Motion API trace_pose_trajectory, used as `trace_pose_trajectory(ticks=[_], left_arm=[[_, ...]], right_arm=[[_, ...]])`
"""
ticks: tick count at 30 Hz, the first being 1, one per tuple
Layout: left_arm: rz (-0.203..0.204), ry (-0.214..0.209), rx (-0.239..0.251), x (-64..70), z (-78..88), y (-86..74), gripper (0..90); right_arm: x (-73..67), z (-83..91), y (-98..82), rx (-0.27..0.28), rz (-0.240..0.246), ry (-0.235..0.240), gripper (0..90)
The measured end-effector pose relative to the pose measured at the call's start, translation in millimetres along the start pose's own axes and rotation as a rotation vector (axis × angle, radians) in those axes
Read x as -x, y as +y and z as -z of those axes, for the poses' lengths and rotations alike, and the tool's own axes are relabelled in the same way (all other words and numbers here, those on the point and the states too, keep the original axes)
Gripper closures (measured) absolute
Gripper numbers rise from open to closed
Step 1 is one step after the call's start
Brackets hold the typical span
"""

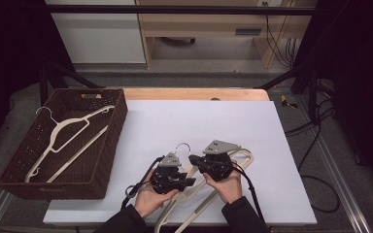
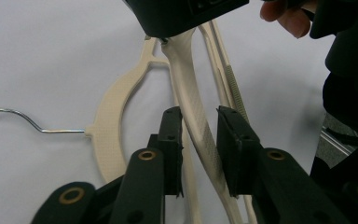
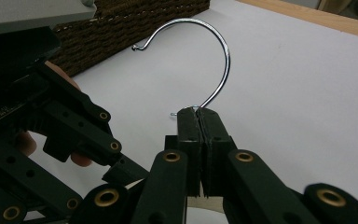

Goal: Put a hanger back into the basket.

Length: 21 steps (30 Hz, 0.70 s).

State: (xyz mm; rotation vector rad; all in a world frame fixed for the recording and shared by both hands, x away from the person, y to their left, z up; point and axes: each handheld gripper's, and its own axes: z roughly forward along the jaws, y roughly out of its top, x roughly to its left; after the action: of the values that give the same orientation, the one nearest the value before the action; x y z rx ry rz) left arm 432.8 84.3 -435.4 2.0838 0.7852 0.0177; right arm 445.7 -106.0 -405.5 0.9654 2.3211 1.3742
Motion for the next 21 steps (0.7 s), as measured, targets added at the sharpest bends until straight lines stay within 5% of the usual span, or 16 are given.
trace_pose_trajectory(ticks=[4, 9, 14, 21], left_arm=[[0.027, 0.017, -0.001, 1.6, 0.7, 0.0, 74.6], [0.059, 0.01, 0.012, 2.3, 3.6, 0.0, 76.4], [0.071, -0.007, 0.051, 6.2, 11.1, 1.7, 79.9], [0.067, -0.044, 0.084, 16.4, 19.4, 4.6, 84.8]], right_arm=[[0.9, 3.4, -0.8, 0.02, -0.007, 0.006, 88.4], [2.5, 16.9, -3.9, 0.06, 0.007, 0.017, 76.4], [10.1, 39.8, -17.7, 0.113, 0.015, -0.007, 61.6], [31.7, 77.1, -44.8, 0.206, -0.039, -0.036, 36.6]])
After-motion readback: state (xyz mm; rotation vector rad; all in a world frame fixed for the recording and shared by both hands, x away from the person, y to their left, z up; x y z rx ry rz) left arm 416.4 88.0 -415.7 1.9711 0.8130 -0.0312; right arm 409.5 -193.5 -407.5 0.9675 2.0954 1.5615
